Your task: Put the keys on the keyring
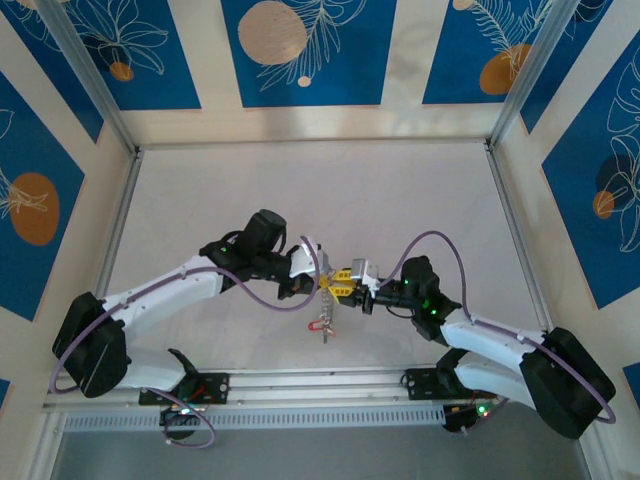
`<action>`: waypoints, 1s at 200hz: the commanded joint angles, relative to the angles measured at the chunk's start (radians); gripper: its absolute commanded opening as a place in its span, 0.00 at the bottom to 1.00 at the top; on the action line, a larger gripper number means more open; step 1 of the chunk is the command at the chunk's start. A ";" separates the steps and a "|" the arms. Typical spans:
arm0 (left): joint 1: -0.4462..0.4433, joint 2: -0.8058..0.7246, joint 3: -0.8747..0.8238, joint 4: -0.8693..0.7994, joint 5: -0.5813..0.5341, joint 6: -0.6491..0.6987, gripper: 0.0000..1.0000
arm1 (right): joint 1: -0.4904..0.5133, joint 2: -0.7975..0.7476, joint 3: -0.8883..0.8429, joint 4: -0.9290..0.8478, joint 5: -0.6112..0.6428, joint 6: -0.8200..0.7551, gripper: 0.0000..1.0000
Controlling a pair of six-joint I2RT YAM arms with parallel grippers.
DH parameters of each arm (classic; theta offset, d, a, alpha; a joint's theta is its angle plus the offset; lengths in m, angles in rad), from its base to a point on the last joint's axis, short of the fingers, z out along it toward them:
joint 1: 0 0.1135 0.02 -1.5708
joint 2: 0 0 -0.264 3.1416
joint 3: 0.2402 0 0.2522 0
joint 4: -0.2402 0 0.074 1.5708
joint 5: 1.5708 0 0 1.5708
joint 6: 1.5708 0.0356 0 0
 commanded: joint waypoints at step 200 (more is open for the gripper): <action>0.005 0.017 0.036 -0.060 0.007 0.049 0.00 | 0.006 -0.046 0.093 -0.158 -0.039 -0.118 0.00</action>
